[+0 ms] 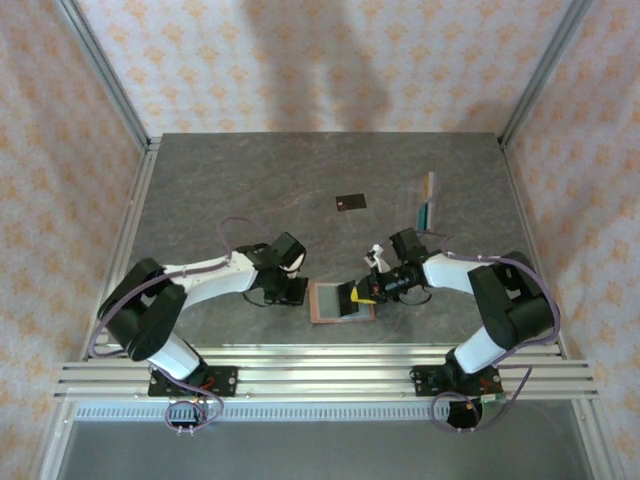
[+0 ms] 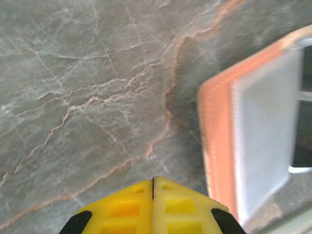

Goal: Put the credit cards into the card holder

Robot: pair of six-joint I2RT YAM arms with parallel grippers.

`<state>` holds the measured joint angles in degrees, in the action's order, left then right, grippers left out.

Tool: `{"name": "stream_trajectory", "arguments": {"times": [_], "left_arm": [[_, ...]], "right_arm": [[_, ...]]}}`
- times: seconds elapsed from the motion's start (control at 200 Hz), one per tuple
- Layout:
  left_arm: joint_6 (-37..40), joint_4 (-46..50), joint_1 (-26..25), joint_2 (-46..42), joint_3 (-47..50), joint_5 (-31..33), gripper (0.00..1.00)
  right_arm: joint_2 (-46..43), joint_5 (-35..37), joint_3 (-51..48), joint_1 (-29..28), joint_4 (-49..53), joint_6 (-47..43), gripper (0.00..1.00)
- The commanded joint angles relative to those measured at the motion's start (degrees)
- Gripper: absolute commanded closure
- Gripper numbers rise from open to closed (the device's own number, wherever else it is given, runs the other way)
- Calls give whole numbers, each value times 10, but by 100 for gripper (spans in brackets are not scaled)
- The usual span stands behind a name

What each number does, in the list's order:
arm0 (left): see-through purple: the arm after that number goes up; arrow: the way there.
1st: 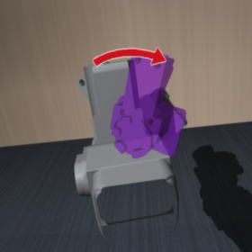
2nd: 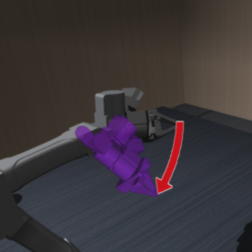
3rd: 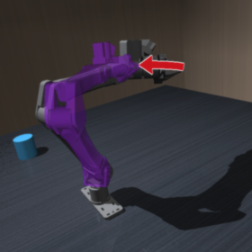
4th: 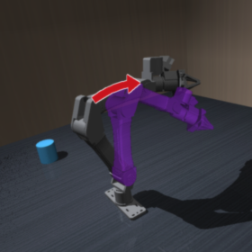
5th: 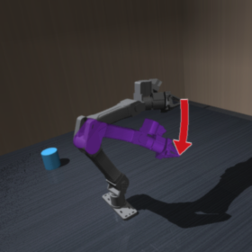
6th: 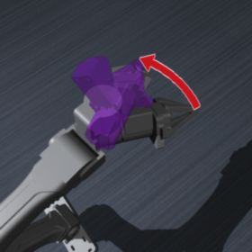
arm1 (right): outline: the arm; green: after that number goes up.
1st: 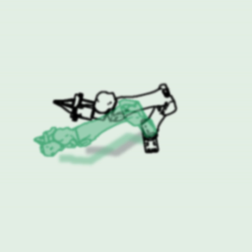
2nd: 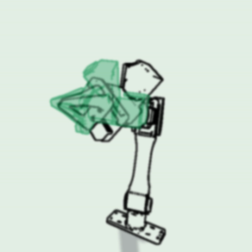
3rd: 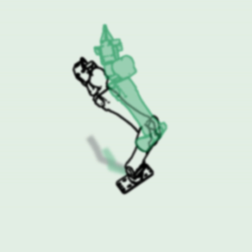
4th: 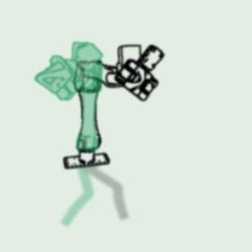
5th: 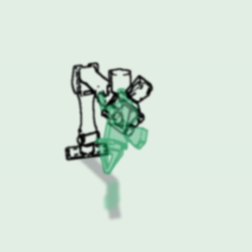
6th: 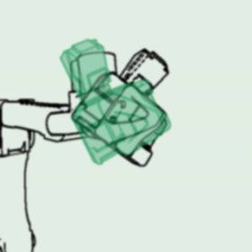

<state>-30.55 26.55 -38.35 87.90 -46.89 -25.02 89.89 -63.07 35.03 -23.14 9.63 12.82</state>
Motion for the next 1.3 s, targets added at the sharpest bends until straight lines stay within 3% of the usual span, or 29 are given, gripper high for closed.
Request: {"name": "stream_trajectory", "arguments": {"times": [0.0,0.255,0.741,1.297], "left_arm": [[-4,26,0,-45,-16,7,95],[-54,-48,-19,-25,-11,-46,95],[-34,-70,-23,58,18,1,100],[-22,-67,-17,77,16,8,100]], "right_arm": [[10,-15,-4,-6,-8,-2,100],[20,-20,4,-8,2,-11,100],[17,-28,10,-15,3,-21,100],[37,-39,29,-21,7,-31,98]]}}
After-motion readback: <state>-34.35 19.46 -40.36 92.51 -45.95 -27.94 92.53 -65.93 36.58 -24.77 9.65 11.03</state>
